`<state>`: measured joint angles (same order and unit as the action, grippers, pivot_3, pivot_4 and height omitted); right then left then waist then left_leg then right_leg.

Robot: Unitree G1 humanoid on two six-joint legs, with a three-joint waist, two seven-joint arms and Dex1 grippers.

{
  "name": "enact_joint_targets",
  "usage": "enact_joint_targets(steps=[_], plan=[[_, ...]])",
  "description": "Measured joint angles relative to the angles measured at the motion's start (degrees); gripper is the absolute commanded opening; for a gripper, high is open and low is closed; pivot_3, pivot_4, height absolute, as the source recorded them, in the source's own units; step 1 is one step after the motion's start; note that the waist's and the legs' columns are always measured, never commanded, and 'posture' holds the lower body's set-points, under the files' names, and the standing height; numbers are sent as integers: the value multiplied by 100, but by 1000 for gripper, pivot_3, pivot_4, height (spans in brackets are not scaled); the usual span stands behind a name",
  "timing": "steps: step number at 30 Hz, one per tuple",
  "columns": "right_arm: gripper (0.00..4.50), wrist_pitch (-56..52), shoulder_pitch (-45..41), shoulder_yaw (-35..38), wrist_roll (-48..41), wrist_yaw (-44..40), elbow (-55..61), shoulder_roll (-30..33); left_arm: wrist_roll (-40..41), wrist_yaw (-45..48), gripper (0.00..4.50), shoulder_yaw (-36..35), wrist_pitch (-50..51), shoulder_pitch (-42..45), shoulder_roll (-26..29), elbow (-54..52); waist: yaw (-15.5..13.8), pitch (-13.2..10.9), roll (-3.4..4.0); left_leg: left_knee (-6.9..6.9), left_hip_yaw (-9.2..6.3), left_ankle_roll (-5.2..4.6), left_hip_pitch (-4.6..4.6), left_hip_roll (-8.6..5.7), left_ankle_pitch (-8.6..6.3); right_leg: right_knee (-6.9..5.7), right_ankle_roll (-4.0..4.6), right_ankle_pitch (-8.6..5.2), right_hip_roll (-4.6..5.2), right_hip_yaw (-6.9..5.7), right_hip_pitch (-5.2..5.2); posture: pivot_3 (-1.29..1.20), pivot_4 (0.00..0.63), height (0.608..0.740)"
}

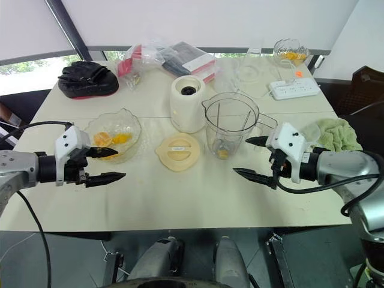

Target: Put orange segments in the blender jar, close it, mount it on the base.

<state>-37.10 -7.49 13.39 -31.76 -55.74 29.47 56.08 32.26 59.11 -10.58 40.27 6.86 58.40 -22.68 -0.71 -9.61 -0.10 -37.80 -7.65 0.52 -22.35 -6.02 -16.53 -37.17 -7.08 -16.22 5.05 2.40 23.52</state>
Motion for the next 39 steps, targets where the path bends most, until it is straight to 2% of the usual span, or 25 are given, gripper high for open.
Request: enact_joint_targets(steps=[16, 27, 29, 34, 37, 39], plan=[[4500, -242, -188, -27, -251, 149, 320, 55, -203, 68, 3961, 321, -164, 518, -9, 323, -2, -2, -3, 0, 2, 0, -2, 0, 0, 2, 0, 0, 1, 0, 2, 0, 150, 740], [4500, -479, -182, -360, -516, 798, 936, -413, -621, 760, 3961, 743, -711, 1518, 66, 1659, 0, -5, -7, 1, 2, 0, -5, -1, 0, 0, -1, 0, 1, 0, 6, 0, 150, 740], [4500, -510, -157, -432, -526, 956, 1049, -566, -875, 1136, 3961, 1022, -1001, 1917, 196, 2208, 1, -10, -14, 1, 1, 2, -5, -1, 1, -1, 0, 0, -1, -1, 8, 0, 150, 740], [4500, -514, -138, -745, -484, 1301, 1189, -834, -1779, 1914, 3961, 1691, -1810, 3692, 230, 4293, -7, -15, -23, -8, 0, 3, -9, -5, 3, -3, -1, 1, -3, -12, 9, 0, 150, 740], [4500, -514, -132, -846, -437, 1490, 1234, -973, -2251, 2283, 3961, 2041, -2379, 4549, -12, 5506, 2, -15, -24, -11, 2, 3, -9, -8, 3, -9, -3, 1, -3, -14, 10, 0, 150, 740], [4500, -513, -120, -930, -430, 1634, 1327, -1094, -2831, 2530, 3961, 2480, -2991, 5226, -299, 6723, 2, -16, -28, -12, 2, 10, -12, -8, 7, -10, -3, 1, -10, -22, 12, 0, 150, 740]])
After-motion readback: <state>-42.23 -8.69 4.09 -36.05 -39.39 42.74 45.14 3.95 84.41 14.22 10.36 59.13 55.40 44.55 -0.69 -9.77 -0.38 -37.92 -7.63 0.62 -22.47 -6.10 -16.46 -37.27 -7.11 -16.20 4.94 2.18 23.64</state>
